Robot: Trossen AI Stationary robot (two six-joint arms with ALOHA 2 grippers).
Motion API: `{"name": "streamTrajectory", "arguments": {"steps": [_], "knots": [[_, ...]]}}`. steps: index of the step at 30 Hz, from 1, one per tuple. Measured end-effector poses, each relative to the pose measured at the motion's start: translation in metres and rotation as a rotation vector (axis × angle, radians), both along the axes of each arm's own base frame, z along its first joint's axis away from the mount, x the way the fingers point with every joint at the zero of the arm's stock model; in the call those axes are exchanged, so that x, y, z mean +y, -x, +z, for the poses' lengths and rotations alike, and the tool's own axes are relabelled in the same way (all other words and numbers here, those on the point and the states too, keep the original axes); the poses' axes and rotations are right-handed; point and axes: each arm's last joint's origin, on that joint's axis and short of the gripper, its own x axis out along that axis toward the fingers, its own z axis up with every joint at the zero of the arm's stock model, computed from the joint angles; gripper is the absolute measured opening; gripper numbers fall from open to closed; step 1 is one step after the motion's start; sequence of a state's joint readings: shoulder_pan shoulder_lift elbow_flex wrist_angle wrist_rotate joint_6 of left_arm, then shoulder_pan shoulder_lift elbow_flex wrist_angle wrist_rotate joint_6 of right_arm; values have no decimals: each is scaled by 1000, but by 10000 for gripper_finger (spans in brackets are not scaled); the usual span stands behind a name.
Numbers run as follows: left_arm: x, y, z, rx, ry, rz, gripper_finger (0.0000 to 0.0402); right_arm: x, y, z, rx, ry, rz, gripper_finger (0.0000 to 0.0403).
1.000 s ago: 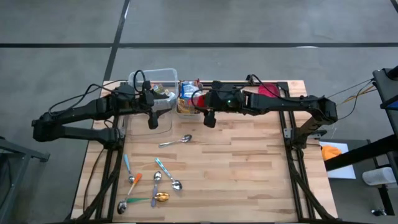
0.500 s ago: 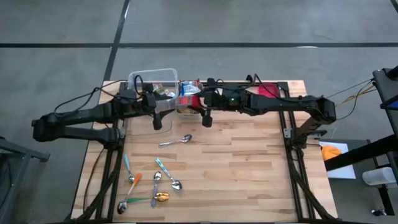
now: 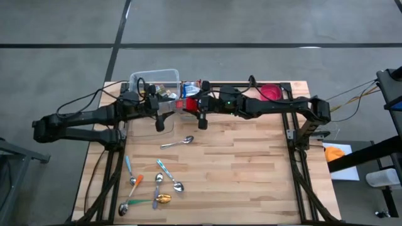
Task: Pick & Place Food Item
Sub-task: Put the red seasoning can into the white bin
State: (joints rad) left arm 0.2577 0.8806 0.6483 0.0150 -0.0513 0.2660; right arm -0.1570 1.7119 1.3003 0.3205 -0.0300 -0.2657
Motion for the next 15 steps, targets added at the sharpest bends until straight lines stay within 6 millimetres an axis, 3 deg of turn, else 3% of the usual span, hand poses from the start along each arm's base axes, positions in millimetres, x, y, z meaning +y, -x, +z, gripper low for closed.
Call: {"name": "streamTrajectory", "arguments": {"steps": [15], "knots": [[-1, 1, -6, 66, 15, -5, 248, 0, 6, 5, 23, 5, -10, 219]]}}
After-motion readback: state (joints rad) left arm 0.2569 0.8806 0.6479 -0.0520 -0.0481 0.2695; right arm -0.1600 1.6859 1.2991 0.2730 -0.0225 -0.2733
